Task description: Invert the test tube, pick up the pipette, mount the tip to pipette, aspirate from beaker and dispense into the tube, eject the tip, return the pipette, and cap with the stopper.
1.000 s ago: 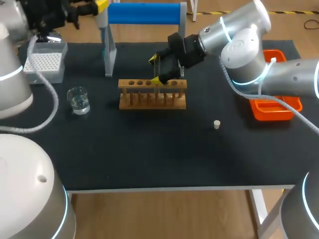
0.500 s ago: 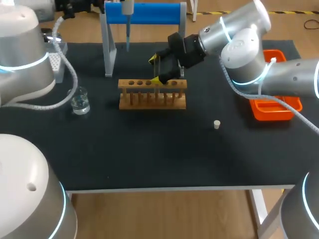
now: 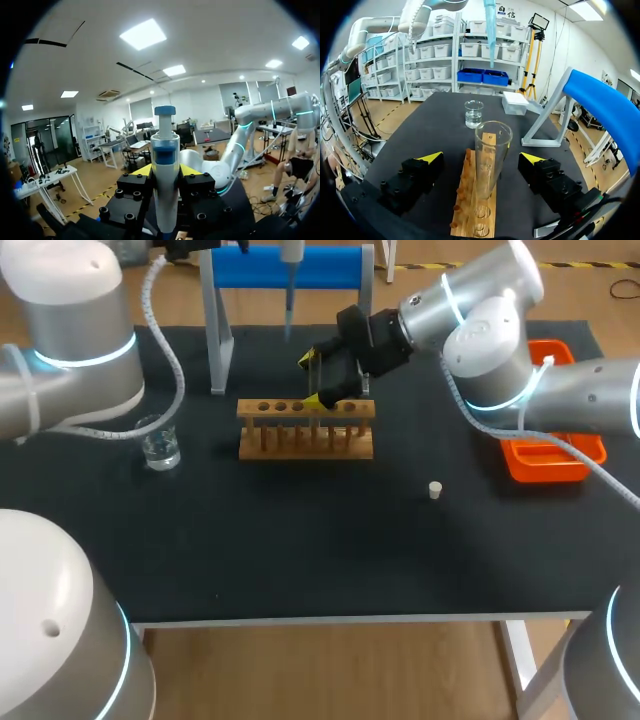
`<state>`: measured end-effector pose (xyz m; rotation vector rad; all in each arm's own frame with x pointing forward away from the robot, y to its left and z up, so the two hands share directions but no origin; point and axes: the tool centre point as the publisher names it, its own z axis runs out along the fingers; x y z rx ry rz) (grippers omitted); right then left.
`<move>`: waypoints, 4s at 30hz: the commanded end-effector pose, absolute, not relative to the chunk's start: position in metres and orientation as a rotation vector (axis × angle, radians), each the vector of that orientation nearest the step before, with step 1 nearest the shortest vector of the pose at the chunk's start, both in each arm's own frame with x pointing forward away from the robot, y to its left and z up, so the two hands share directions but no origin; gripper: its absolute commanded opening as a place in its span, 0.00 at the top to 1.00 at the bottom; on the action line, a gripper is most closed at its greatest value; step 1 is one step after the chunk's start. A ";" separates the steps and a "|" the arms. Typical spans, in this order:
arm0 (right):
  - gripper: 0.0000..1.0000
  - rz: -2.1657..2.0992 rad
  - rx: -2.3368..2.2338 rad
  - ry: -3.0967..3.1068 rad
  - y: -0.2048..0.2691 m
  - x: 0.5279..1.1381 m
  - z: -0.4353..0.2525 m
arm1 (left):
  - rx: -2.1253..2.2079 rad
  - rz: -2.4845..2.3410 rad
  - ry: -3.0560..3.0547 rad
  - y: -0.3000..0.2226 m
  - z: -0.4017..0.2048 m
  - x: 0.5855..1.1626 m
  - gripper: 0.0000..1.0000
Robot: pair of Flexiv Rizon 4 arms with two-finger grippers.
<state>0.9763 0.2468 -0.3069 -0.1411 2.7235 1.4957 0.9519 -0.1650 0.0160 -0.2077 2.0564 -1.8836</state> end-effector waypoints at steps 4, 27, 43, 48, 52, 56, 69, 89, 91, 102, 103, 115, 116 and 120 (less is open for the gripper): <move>0.00 1.494 -0.143 2.728 0.246 0.977 -0.306 | -0.220 -1.891 2.067 -0.177 0.011 0.958 1.00; 0.00 1.494 -0.143 2.728 0.246 0.977 -0.306 | -0.261 -1.954 2.074 -0.199 0.005 0.963 1.00; 0.00 1.494 -0.143 2.728 0.246 0.977 -0.306 | -0.298 -1.977 2.071 -0.199 -0.010 0.965 1.00; 0.00 1.494 -0.143 2.728 0.246 0.977 -0.306 | -0.316 -1.983 2.067 -0.196 -0.015 0.966 1.00; 0.00 1.494 -0.143 2.728 0.246 0.977 -0.306 | -0.319 -1.986 2.068 -0.195 -0.018 0.966 1.00; 0.00 1.494 -0.143 2.728 0.246 0.977 -0.306 | -0.303 -1.980 2.066 -0.195 -0.018 0.967 1.00; 0.00 1.494 -0.143 2.728 0.246 0.977 -0.306 | -0.272 -2.003 2.030 -0.198 -0.018 0.971 1.00; 0.00 1.494 -0.143 2.728 0.246 0.977 -0.306 | -0.281 -2.004 2.046 -0.196 -0.023 0.966 1.00; 0.00 1.494 -0.143 2.728 0.246 0.977 -0.306 | -0.285 -1.996 2.047 -0.193 -0.024 0.966 1.00; 0.00 1.494 -0.143 2.728 0.246 0.977 -0.306 | -0.302 -1.942 2.033 -0.179 -0.022 0.972 1.00; 0.00 1.494 -0.143 2.728 0.246 0.977 -0.306 | -0.303 -1.941 2.032 -0.179 -0.022 0.972 1.00; 0.00 1.494 -0.143 2.728 0.246 0.977 -0.306 | -0.282 -1.956 2.003 -0.182 -0.004 0.971 1.00; 0.00 1.494 -0.143 2.728 0.246 0.977 -0.306 | -0.279 -1.957 2.003 -0.183 -0.003 0.970 1.00; 0.00 1.494 -0.143 2.728 0.246 0.977 -0.306 | -0.267 -1.965 2.003 -0.186 0.000 0.967 1.00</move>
